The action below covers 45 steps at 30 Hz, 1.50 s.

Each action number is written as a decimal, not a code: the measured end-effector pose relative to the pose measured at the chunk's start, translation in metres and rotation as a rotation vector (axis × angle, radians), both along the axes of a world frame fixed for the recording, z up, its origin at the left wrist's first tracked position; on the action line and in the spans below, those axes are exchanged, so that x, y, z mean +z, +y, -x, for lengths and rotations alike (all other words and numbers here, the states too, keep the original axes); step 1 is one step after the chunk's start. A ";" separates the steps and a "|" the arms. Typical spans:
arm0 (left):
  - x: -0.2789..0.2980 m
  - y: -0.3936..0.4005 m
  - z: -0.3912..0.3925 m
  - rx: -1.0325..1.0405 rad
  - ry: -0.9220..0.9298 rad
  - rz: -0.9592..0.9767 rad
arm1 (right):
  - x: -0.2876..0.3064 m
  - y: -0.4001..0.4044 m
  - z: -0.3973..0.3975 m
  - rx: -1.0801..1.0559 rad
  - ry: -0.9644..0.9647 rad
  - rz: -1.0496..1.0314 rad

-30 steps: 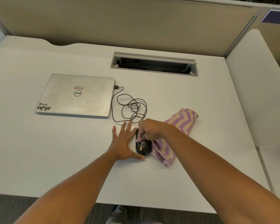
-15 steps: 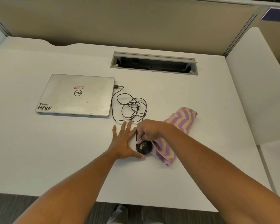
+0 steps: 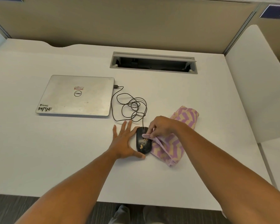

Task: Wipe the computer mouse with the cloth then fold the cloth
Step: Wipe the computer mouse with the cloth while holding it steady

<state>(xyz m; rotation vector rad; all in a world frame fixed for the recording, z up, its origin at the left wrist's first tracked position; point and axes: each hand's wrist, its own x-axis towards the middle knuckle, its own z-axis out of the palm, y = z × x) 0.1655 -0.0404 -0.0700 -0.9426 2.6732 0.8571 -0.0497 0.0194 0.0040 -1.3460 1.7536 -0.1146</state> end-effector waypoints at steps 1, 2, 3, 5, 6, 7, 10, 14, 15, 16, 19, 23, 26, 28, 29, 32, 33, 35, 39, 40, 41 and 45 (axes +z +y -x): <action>0.000 0.000 0.000 -0.001 -0.001 -0.003 | 0.001 0.001 0.004 -0.018 -0.006 -0.003; 0.000 0.000 0.000 -0.002 -0.003 -0.003 | 0.001 0.002 0.007 -0.070 -0.011 0.029; 0.000 0.000 0.000 -0.004 -0.006 0.000 | 0.000 0.001 0.008 -0.134 -0.010 0.074; 0.000 0.000 0.000 -0.011 -0.013 0.005 | -0.004 -0.001 0.004 -0.211 0.008 0.149; -0.001 -0.001 0.000 -0.012 -0.012 0.005 | -0.005 -0.003 0.000 -0.218 0.015 0.167; -0.001 -0.001 0.000 -0.011 -0.009 0.005 | -0.007 -0.004 -0.005 -0.211 0.019 0.173; -0.001 -0.001 0.000 -0.013 -0.013 0.005 | -0.009 -0.005 -0.015 -0.150 -0.003 0.132; -0.003 0.000 -0.001 -0.004 -0.004 0.003 | -0.001 -0.004 -0.007 0.051 -0.026 -0.057; -0.003 0.000 -0.002 -0.001 -0.004 0.005 | 0.000 -0.004 -0.003 0.030 -0.029 -0.036; -0.003 0.000 -0.002 -0.001 -0.005 0.006 | 0.000 -0.003 -0.001 -0.039 -0.041 0.018; -0.004 0.001 -0.001 -0.003 -0.012 0.009 | -0.004 -0.003 -0.007 -0.176 -0.005 0.205; -0.005 0.000 0.000 -0.003 -0.017 0.012 | -0.009 -0.002 -0.022 -0.099 0.021 0.204; -0.005 -0.001 0.001 -0.006 -0.016 0.015 | -0.003 0.000 -0.020 0.057 -0.012 0.071; -0.004 -0.001 0.001 -0.010 -0.019 0.013 | 0.002 0.002 -0.015 0.099 -0.028 0.010; -0.004 0.000 0.001 -0.009 -0.019 0.014 | 0.005 0.003 -0.014 0.074 -0.035 0.031; -0.002 -0.001 0.001 -0.011 -0.035 0.019 | 0.007 0.004 -0.017 -0.054 -0.013 0.192; -0.002 -0.001 0.001 -0.011 -0.042 0.020 | 0.006 0.004 -0.021 -0.062 0.005 0.216; -0.002 0.000 0.001 -0.009 -0.045 0.019 | 0.005 0.003 -0.032 -0.003 0.055 0.203; -0.001 0.001 0.001 -0.014 -0.030 -0.002 | 0.005 0.001 -0.050 0.197 0.120 0.145; 0.000 0.001 0.001 -0.016 -0.030 -0.004 | 0.006 0.002 -0.053 0.245 0.123 0.134; 0.000 0.001 0.001 -0.016 -0.027 -0.007 | 0.007 0.003 -0.055 0.293 0.133 0.122; 0.000 0.000 0.000 0.004 0.015 -0.032 | 0.009 0.006 -0.060 0.436 0.172 0.075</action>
